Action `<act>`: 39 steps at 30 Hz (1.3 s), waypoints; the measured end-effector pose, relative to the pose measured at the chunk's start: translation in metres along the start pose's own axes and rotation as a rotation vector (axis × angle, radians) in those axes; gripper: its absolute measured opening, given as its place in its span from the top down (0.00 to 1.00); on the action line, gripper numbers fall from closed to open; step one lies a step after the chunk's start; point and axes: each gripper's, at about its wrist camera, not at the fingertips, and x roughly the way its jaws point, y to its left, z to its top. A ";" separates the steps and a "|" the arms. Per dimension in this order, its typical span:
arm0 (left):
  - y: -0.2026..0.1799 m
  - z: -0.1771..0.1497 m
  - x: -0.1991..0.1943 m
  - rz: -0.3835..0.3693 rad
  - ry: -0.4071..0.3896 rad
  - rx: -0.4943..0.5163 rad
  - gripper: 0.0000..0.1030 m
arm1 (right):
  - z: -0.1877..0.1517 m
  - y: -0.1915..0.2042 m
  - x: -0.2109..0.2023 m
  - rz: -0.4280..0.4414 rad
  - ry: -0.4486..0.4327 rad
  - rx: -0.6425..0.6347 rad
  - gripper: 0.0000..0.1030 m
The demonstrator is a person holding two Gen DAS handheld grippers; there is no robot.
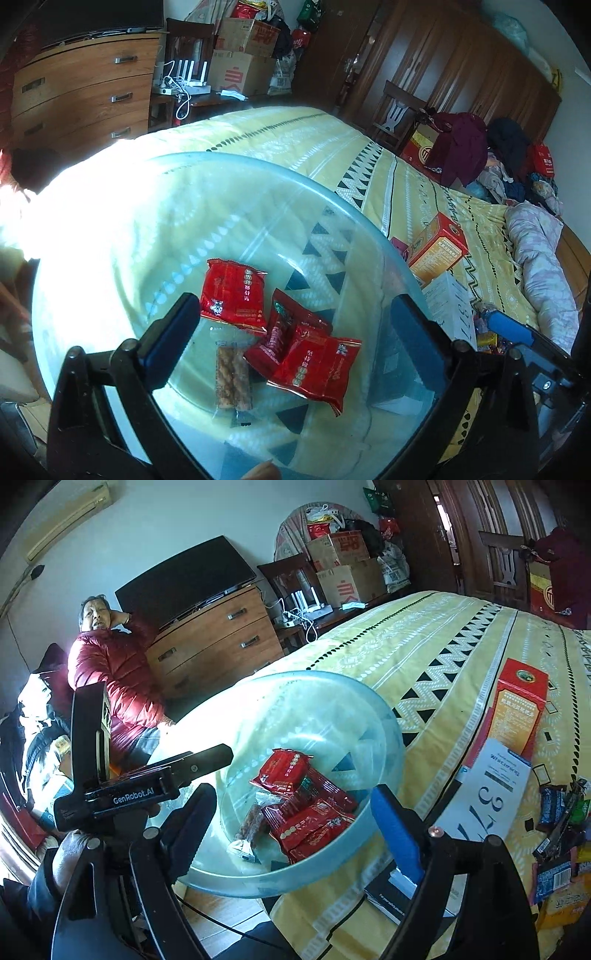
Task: Organize snacks
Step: 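Move both open grippers from the bowl back to the snack pile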
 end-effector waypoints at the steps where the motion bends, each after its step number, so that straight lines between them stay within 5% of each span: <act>1: -0.001 0.000 -0.002 -0.001 -0.008 0.000 0.00 | -0.002 -0.003 -0.009 -0.008 -0.018 0.003 0.14; 8: -0.016 -0.005 -0.020 -0.039 -0.089 0.032 0.00 | -0.035 -0.023 -0.055 -0.054 -0.050 0.049 0.12; 16: -0.069 -0.021 -0.060 -0.230 -0.209 0.168 0.00 | -0.121 -0.045 -0.096 -0.130 -0.002 0.129 0.12; 26: -0.129 -0.051 -0.052 -0.281 -0.137 0.294 0.00 | -0.159 -0.073 -0.125 -0.170 -0.006 0.233 0.12; 39: -0.163 -0.073 -0.049 -0.321 -0.093 0.348 0.00 | -0.194 -0.103 -0.125 -0.166 0.067 0.310 0.11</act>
